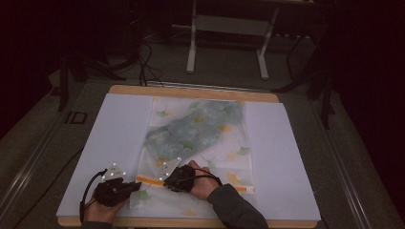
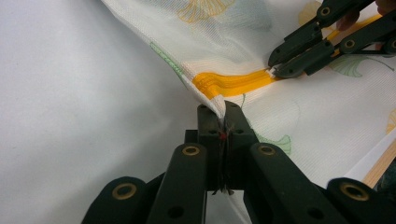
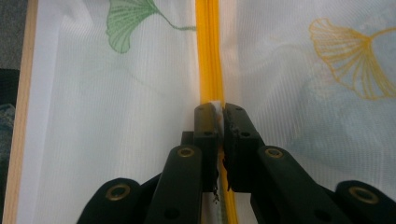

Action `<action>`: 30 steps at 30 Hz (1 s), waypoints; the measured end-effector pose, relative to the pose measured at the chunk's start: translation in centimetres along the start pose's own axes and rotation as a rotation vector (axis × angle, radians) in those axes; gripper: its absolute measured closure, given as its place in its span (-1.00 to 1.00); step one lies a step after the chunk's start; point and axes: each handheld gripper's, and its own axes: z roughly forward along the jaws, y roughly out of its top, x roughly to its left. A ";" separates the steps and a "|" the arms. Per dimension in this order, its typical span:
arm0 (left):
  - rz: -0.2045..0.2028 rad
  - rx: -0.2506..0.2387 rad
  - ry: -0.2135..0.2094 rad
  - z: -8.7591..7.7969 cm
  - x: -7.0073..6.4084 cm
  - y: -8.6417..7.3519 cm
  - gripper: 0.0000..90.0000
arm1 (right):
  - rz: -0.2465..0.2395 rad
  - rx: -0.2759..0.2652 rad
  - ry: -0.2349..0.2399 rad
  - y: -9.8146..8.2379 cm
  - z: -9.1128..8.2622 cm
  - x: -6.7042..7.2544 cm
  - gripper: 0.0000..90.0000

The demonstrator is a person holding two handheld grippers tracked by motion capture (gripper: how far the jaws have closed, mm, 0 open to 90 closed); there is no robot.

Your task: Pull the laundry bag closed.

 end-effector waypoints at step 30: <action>-0.003 -0.004 -0.003 -0.1 0.1 0.0 0.96 | 0.006 0.043 -0.004 -1.9 -1.6 -0.3 0.89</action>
